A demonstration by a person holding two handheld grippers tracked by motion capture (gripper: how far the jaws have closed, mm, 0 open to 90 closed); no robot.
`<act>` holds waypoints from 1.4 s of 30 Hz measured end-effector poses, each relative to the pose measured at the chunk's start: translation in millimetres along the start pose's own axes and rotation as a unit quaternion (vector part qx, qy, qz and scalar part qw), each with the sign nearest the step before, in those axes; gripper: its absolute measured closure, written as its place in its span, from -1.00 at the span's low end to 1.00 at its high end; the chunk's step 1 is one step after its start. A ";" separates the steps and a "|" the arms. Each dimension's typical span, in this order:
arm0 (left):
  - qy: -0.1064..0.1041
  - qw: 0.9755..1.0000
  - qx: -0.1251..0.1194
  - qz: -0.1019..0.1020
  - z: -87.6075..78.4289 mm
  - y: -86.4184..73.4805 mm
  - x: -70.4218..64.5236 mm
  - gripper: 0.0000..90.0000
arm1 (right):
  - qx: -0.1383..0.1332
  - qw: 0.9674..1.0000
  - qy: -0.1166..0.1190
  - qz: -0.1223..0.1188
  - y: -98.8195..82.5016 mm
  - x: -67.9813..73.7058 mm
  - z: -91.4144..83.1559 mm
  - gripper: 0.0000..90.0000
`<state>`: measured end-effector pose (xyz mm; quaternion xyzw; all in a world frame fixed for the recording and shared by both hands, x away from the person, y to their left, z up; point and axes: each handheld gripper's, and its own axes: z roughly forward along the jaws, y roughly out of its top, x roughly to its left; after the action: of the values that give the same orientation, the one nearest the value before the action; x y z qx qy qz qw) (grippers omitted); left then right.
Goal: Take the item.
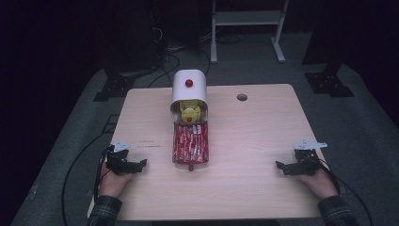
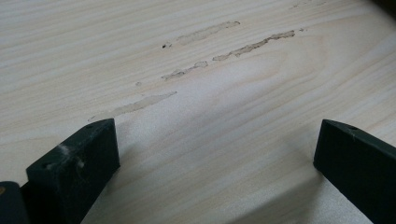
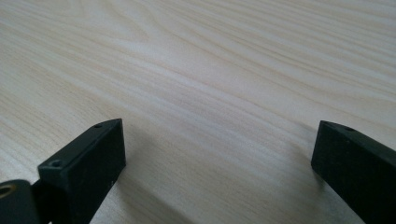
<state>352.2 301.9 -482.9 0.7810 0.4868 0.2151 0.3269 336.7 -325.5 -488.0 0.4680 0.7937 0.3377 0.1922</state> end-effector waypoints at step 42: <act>-0.039 0.999 -0.015 -0.014 -4.6 22.1 -1.3 -1.00 | 0.000 1.000 0.001 -0.001 -0.6 0.2 -0.6 -0.95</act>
<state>362.3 295.3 -463.8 0.7768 0.4811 0.1871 0.3608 335.9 -325.7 -487.9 0.4673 0.7941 0.3379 0.1919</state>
